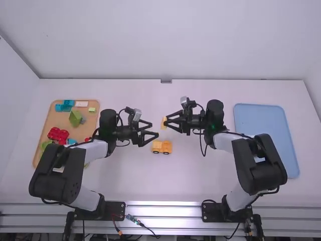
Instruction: Assemble lego blocks to make yellow taxi
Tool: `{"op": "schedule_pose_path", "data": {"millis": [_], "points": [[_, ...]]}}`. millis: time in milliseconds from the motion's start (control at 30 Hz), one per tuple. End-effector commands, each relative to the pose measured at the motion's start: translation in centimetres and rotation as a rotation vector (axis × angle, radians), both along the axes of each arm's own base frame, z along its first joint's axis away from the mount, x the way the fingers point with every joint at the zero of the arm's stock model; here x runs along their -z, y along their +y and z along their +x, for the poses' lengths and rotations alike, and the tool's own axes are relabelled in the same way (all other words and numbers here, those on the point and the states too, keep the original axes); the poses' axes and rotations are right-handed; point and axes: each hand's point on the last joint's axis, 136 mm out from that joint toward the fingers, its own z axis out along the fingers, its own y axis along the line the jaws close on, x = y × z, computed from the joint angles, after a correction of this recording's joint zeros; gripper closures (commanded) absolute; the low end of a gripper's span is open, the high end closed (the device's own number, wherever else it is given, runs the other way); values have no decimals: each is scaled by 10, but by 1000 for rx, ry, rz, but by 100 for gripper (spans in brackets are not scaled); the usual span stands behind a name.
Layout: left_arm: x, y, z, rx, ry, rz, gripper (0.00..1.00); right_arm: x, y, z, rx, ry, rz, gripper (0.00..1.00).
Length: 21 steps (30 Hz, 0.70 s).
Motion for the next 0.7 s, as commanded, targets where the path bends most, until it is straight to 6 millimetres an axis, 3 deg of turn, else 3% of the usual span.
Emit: {"op": "schedule_pose_path", "data": {"millis": [0,200,300,433,567,667], "points": [[-3,3,6,5,-78,25,1,0,-9,21,83,-34,-16,100],[-7,3,12,-1,-66,30,1,36,-17,40,175,30,-173,100],[-9,5,17,0,-71,47,1,70,-23,50,254,89,-402,100],[-7,6,24,-23,-60,84,1,88,-31,50,293,132,-629,100],[0,17,42,-116,-18,149,1,104,-54,48,413,205,-933,100],[-4,21,51,-152,-31,170,1,113,-83,40,592,313,-1155,100]]}}
